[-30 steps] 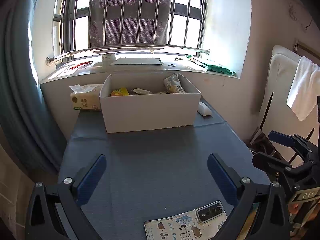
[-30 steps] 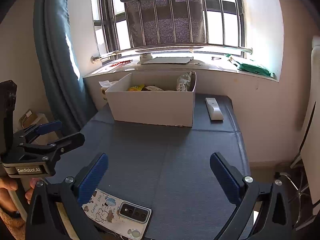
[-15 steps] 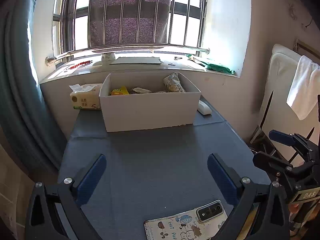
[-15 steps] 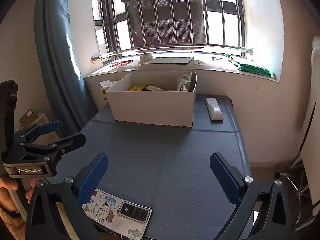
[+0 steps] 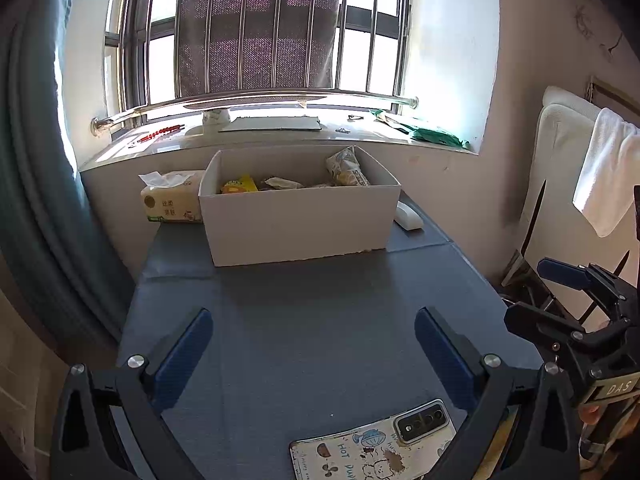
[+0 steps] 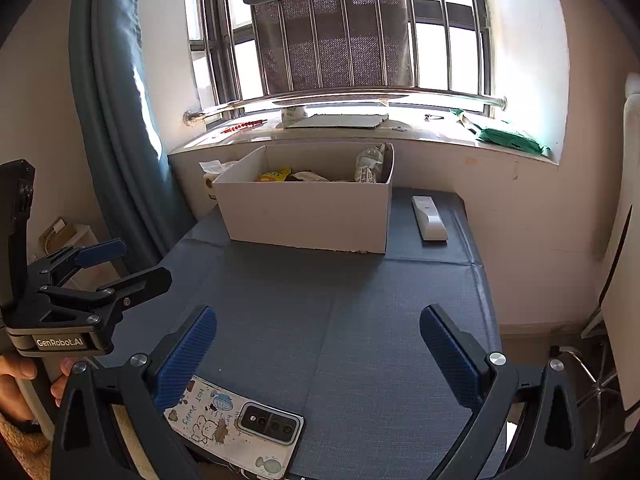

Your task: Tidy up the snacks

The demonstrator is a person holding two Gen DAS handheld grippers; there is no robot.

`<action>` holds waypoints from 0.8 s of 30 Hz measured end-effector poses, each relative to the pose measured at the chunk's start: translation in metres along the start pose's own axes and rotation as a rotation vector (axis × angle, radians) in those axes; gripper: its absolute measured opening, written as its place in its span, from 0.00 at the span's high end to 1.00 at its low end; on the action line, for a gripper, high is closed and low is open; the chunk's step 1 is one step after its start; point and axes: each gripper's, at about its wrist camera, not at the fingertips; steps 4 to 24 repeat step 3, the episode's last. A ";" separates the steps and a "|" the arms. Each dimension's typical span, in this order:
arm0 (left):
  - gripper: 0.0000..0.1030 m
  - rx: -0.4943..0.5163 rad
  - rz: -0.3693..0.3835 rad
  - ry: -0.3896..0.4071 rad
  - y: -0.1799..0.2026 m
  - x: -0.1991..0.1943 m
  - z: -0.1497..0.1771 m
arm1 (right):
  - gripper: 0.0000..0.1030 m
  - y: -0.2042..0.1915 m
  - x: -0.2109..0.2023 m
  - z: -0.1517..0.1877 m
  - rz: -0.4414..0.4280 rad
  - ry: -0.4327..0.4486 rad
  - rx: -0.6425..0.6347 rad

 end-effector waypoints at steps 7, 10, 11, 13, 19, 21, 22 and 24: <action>0.00 0.001 0.013 0.002 0.000 -0.001 0.000 | 0.00 0.000 0.000 0.000 -0.003 -0.001 0.000; 0.00 0.001 0.013 0.002 0.000 -0.001 0.000 | 0.00 0.000 0.000 0.000 -0.003 -0.001 0.000; 0.00 0.001 0.013 0.002 0.000 -0.001 0.000 | 0.00 0.000 0.000 0.000 -0.003 -0.001 0.000; 0.00 0.001 0.013 0.002 0.000 -0.001 0.000 | 0.00 0.000 0.000 0.000 -0.003 -0.001 0.000; 0.00 0.001 0.013 0.002 0.000 -0.001 0.000 | 0.00 0.000 0.000 0.000 -0.003 -0.001 0.000; 0.00 0.001 0.013 0.002 0.000 -0.001 0.000 | 0.00 0.000 0.000 0.000 -0.003 -0.001 0.000; 0.00 0.001 0.013 0.002 0.000 -0.001 0.000 | 0.00 0.000 0.000 0.000 -0.003 -0.001 0.000; 0.00 0.001 0.013 0.002 0.000 -0.001 0.000 | 0.00 0.000 0.000 0.000 -0.003 -0.001 0.000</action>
Point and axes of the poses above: each gripper's, at about its wrist camera, not at the fingertips, and x roughly the way its jaws point, y to its right, z to its underside, and after that the axes turned 2 degrees about x, right-handed
